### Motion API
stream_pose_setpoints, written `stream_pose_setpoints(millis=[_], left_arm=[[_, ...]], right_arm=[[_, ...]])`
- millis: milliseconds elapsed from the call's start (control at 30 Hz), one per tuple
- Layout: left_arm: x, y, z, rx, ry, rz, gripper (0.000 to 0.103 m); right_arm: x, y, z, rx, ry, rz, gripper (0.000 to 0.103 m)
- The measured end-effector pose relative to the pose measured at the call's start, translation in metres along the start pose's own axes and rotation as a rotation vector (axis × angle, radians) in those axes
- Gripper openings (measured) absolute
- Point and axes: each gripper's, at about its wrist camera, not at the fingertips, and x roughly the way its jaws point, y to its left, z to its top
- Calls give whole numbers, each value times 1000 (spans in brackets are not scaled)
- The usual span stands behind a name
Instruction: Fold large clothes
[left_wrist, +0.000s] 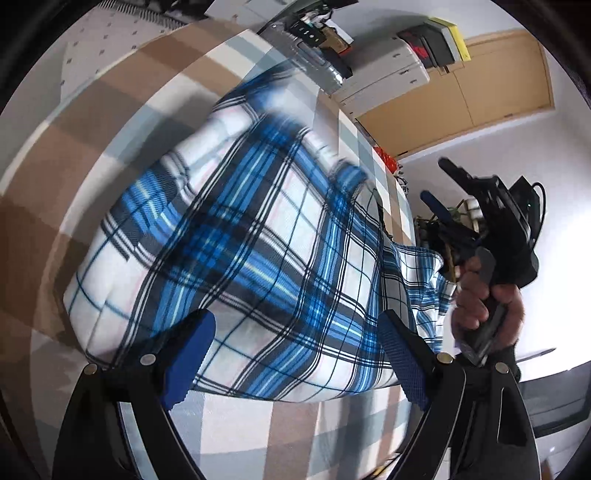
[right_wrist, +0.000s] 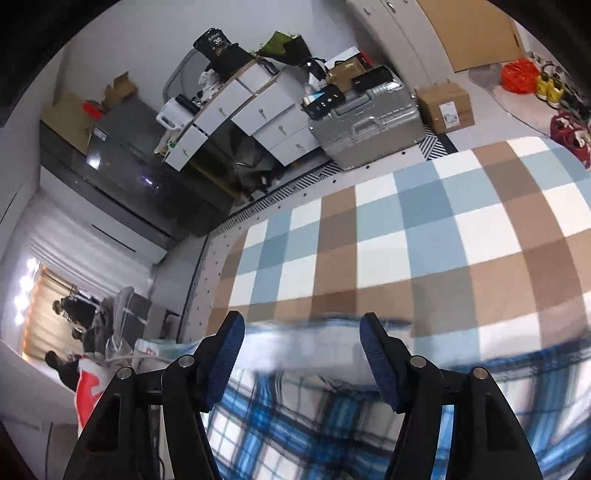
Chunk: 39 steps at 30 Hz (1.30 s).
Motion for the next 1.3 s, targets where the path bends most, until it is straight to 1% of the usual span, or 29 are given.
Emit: stream_pose_setpoints(millis=[33,167,200,233,267,300,333,367,400,433,467,500,533,567,600,667,700,733,767,833,900,933,967,1000,1033,1167,1300], left_arm=[[-1,-5,1,23,-8,9,86],[-8,-27,7,123,-46,54,86],[-9,-30,8,133,-56,74,86],[-9,-39,13,160,-67,96,86],[-6,-53,20,206,-59,119,86],[-2,-60,24,246,-41,140,86],[7,-77,34,309,-14,165,86],[17,-93,45,363,-12,208,86],[23,-98,51,405,-7,250,86],[37,-109,59,479,15,312,86],[56,-123,66,558,50,357,86],[66,-127,67,603,80,370,86],[85,-133,70,661,136,410,86],[93,-132,69,687,166,438,86],[106,-132,73,716,189,443,86],[124,-133,79,735,192,453,86],[126,-130,80,737,195,454,86],[135,-128,84,727,209,449,86],[142,-126,87,713,234,430,86],[151,-125,92,680,268,396,86],[154,-123,94,629,304,346,85],[154,-122,94,602,324,308,70],[155,-121,94,585,353,266,38],[151,-124,92,583,364,268,23],[149,-123,91,584,365,278,11],[142,-127,86,621,345,291,2],[120,-142,90,623,221,305,0]], right_arm=[[-8,-2,-5,-19,3,-10,66],[-60,-7,-47,-101,-7,-30,66],[-72,-12,-59,-104,-15,-24,66],[-95,-20,-81,-97,-44,-4,68],[-111,-26,-94,-86,-66,9,71],[-129,-32,-111,-73,-91,25,73],[-145,-39,-131,-57,-125,52,78],[-160,-46,-153,-36,-155,80,79],[-171,-51,-172,-22,-173,103,80],[-181,-57,-196,-1,-203,143,82],[-187,-61,-211,18,-215,158,84],[-191,-64,-226,36,-221,167,84],[-193,-67,-242,49,-230,196,84],[-195,-69,-250,53,-238,212,84],[-197,-69,-256,49,-243,213,84],[-203,-63,-259,-5,-257,215,84],[-207,-61,-259,-34,-275,222,85],[-209,-60,-258,-56,-294,223,88],[-208,-61,-257,-66,-303,234,89],[-204,-68,-257,-45,-275,258,89],[-201,-73,-256,-20,-255,278,89],[-201,-77,-257,-12,-251,284,89],[-199,-80,-258,-12,-242,284,89],[-198,-81,-258,-18,-235,281,89],[-196,-81,-258,-28,-230,272,89],[-196,-77,-264,-48,-215,280,89],[-197,-70,-267,-77,-213,279,89]])
